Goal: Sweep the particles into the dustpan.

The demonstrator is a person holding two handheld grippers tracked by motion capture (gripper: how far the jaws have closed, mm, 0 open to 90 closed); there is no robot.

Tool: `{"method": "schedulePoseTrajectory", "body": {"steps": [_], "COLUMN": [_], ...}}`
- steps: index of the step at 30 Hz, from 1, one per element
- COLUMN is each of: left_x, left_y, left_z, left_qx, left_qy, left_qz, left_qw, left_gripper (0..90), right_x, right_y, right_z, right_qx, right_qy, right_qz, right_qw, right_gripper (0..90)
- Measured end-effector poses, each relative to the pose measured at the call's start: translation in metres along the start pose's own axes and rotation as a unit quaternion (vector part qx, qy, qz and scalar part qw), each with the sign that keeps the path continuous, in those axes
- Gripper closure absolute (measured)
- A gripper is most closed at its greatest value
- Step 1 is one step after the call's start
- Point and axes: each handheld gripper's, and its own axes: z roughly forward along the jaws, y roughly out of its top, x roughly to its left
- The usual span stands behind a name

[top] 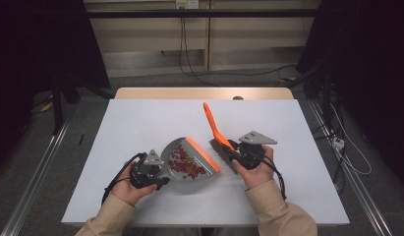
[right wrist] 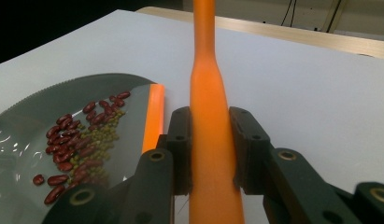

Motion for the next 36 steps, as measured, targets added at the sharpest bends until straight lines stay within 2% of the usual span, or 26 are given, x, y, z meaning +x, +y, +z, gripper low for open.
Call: {"method": "schedulePoseTrajectory", "body": {"steps": [6, 8, 13, 14, 15, 18, 19, 20, 21, 22, 23, 25, 27, 31, 33, 35, 36], "left_x": [0.000, -0.001, -0.005, -0.006, -0.007, -0.008, -0.009, -0.010, -0.009, -0.009, -0.009, -0.008, -0.007, -0.008, -0.008, -0.008, -0.008], "left_y": [0.000, 0.000, 0.002, 0.003, 0.003, 0.003, 0.004, 0.003, 0.003, 0.003, 0.003, 0.003, 0.003, 0.002, 0.002, 0.002, 0.002], "left_z": [0.001, 0.003, 0.006, 0.006, 0.008, 0.009, 0.009, 0.010, 0.011, 0.010, 0.009, 0.009, 0.009, 0.010, 0.010, 0.010, 0.010], "left_qx": [0.002, 0.002, 0.007, 0.011, 0.008, 0.006, 0.012, 0.015, 0.015, 0.015, 0.014, 0.011, 0.012, 0.016, 0.016, 0.016, 0.017], "left_qy": [-0.002, -0.006, -0.019, -0.012, -0.022, -0.023, -0.015, -0.016, -0.021, -0.019, -0.020, -0.024, -0.024, -0.022, -0.022, -0.023, -0.024], "left_qz": [0.001, 0.000, 0.009, 0.012, 0.012, 0.010, 0.013, 0.022, 0.023, 0.023, 0.021, 0.018, 0.020, 0.023, 0.024, 0.023, 0.023], "left_qw": [1.0000, 1.0000, 0.9998, 0.9998, 0.9996, 0.9997, 0.9997, 0.9995, 0.9994, 0.9994, 0.9995, 0.9995, 0.9994, 0.9994, 0.9993, 0.9993, 0.9993], "left_gripper": [63.2, 63.2, 63.3, 63.3, 63.2, 63.2, 63.2, 63.1, 63.2, 63.2, 63.3, 63.3, 63.3, 63.3, 63.3, 63.3, 63.3], "right_x": [-0.001, 0.002, 0.014, 0.016, 0.019, 0.027, 0.029, 0.032, 0.033, 0.032, 0.031, 0.031, 0.031, 0.029, 0.025, 0.021, 0.019], "right_y": [0.000, 0.002, 0.004, 0.004, 0.005, 0.005, 0.004, 0.002, 0.000, -0.001, 0.000, 0.002, 0.002, 0.000, -0.001, -0.003, -0.004], "right_z": [0.001, 0.000, 0.003, 0.004, 0.004, 0.009, 0.012, 0.015, 0.018, 0.019, 0.019, 0.017, 0.016, 0.018, 0.018, 0.019, 0.018], "right_qx": [-0.001, -0.003, -0.006, -0.006, -0.004, 0.004, 0.019, 0.036, 0.038, 0.033, 0.036, 0.030, 0.034, 0.042, 0.045, 0.051, 0.049], "right_qy": [0.004, 0.013, 0.043, 0.051, 0.058, 0.074, 0.060, 0.044, 0.043, 0.055, 0.056, 0.047, 0.057, 0.025, 0.020, 0.004, 0.009], "right_qz": [0.003, 0.007, -0.004, -0.006, -0.010, -0.021, -0.045, -0.071, -0.073, -0.058, -0.052, -0.060, -0.048, -0.057, -0.051, -0.056, -0.051], "right_qw": [1.0000, 0.9999, 0.9990, 0.9987, 0.9983, 0.9970, 0.9970, 0.9959, 0.9957, 0.9963, 0.9965, 0.9967, 0.9966, 0.9971, 0.9975, 0.9971, 0.9975], "right_gripper": [71.5, 71.5, 71.5, 71.4, 71.5, 71.5, 71.5, 71.5, 71.5, 71.5, 71.5, 71.5, 71.5, 71.6, 71.6, 71.6, 71.6]}}
